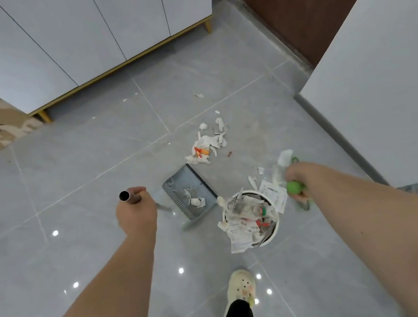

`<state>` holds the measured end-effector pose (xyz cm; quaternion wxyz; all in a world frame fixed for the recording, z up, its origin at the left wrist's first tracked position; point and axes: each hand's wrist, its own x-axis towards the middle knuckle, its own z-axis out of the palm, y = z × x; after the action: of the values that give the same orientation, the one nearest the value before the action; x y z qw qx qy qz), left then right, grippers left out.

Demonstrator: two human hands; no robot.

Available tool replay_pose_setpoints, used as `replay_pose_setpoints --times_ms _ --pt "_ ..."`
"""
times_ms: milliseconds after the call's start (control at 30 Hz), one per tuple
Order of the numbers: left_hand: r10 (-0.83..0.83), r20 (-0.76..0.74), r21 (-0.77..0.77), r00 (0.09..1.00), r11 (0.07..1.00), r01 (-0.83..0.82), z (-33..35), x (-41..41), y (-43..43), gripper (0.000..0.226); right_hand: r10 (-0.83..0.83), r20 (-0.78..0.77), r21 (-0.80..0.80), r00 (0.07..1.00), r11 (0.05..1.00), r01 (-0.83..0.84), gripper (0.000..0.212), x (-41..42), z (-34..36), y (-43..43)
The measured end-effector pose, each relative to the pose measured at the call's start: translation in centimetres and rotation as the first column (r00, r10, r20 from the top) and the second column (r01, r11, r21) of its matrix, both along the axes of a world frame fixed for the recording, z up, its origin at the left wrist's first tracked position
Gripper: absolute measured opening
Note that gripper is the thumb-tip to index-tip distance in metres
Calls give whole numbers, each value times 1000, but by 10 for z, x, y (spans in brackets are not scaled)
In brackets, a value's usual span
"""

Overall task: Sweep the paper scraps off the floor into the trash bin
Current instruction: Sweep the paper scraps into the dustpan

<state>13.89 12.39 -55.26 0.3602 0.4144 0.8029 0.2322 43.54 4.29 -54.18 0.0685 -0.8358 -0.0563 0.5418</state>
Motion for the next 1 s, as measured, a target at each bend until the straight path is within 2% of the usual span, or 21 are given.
replay_pose_setpoints --times_ms 33,133,233,400,567,667,800,933,1000 --pt "11 7 -6 1000 1000 -11 0 4 2 30 -76 -38 4 996 997 76 32 0 2 6" --pt "34 26 -20 999 999 -34 -4 10 10 30 -82 -93 -23 992 997 80 30 0 -1 29" --pt "33 24 -39 999 999 -32 -3 15 18 31 -203 -133 -24 970 979 202 27 -1 9 57" --pt "26 9 -59 1000 998 -25 1 16 36 30 -249 -199 43 948 964 262 35 -4 19 95" --pt "19 7 -70 1000 997 -19 5 11 45 30 -247 -238 53 939 962 266 29 -25 23 126" --pt "21 15 -69 1000 997 -20 8 5 50 30 -173 -258 65 951 978 196 23 -44 25 143" --pt "23 18 -64 1000 998 -22 10 -6 61 30 1 -203 91 979 996 18 27 -57 40 153" --pt "45 -10 -57 999 997 -45 11 -12 70 31 253 -47 117 966 962 -246 17 -69 50 164" --pt "57 -23 -60 998 996 -58 11 -15 72 31 371 158 82 915 919 -387 35 -70 48 168"
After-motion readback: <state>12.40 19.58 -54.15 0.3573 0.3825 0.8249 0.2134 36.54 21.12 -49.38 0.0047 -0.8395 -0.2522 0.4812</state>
